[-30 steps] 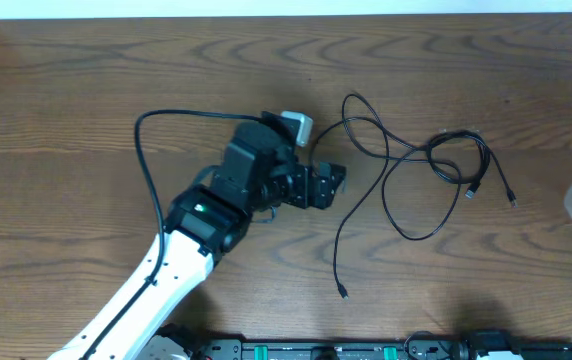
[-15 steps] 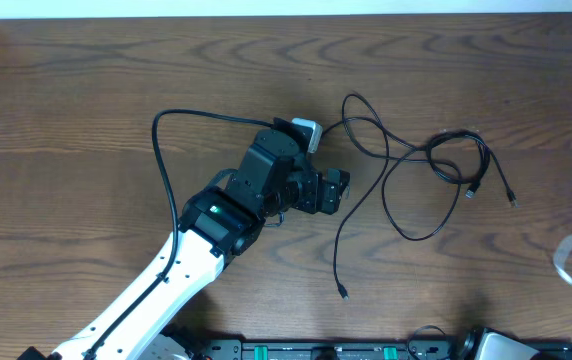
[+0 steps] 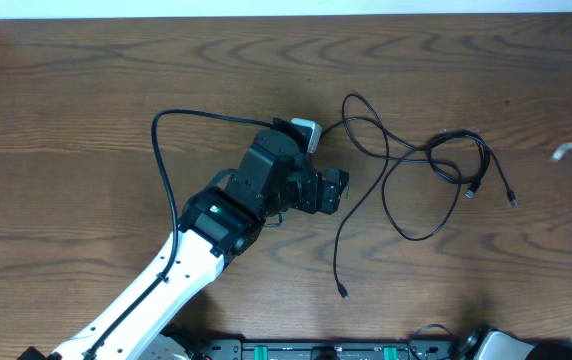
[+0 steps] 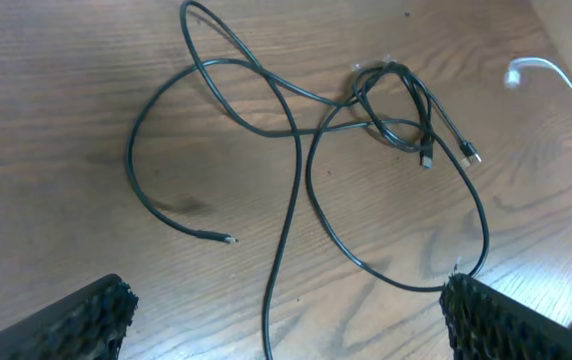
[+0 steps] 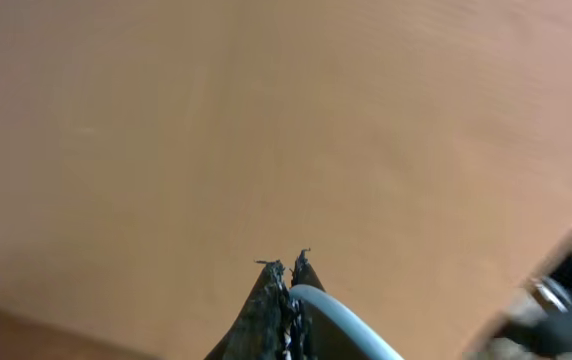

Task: Untangle cables

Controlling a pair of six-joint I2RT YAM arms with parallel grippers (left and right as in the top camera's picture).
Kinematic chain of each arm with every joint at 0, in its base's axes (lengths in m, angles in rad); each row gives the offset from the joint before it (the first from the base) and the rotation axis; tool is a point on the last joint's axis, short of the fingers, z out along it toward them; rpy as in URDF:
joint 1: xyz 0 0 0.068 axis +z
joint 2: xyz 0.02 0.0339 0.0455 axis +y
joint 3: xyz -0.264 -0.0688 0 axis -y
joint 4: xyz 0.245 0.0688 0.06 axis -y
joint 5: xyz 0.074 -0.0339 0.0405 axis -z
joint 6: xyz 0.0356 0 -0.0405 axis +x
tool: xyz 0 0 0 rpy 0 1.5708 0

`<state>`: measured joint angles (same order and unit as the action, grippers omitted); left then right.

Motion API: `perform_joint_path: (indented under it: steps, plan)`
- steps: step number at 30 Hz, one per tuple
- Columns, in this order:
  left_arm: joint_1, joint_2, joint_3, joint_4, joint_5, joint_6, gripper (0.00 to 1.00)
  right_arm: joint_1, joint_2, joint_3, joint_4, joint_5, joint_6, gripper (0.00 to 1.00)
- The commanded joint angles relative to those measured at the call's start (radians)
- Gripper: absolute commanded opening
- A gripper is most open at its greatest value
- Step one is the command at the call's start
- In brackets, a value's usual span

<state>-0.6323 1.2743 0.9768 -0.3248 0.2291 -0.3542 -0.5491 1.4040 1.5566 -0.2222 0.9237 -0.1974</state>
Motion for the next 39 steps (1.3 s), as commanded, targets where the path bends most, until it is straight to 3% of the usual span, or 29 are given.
perform_joint_path:
  steps: [1, 3, 6, 13, 18, 23, 31, 39]
  plan:
    - [-0.002, 0.007, 0.009, 0.001, -0.013, 0.009, 0.98, -0.069, 0.001, 0.004, -0.123, -0.005, 0.166, 0.01]
    - [-0.002, 0.007, 0.009, 0.001, -0.013, 0.009, 0.98, -0.093, 0.004, -0.012, -0.227, -0.119, 0.246, 0.01]
    - [-0.002, 0.007, 0.009, -0.010, -0.013, 0.009, 0.98, -0.135, 0.027, -0.072, -0.231, -0.157, 0.256, 0.01]
    - [-0.002, 0.007, 0.009, -0.016, -0.014, 0.010, 0.98, -0.264, 0.136, -0.184, -0.049, -0.164, 0.235, 0.01]
    - [-0.002, 0.008, 0.009, 0.003, -0.014, 0.009, 0.98, -0.315, 0.173, -0.180, 0.177, -0.182, 0.109, 0.01]
    - [-0.002, 0.008, 0.009, 0.002, -0.014, 0.009, 0.98, -0.337, 0.172, -0.083, 0.229, -0.208, 0.144, 0.01]
    - [-0.002, 0.008, 0.009, 0.001, -0.014, 0.009, 0.98, -0.325, 0.177, 0.093, 0.150, -0.391, 0.211, 0.01]
    - [-0.002, 0.013, 0.009, 0.002, -0.014, 0.009, 0.98, -0.362, 0.340, 0.072, -0.172, -0.418, 0.362, 0.01]
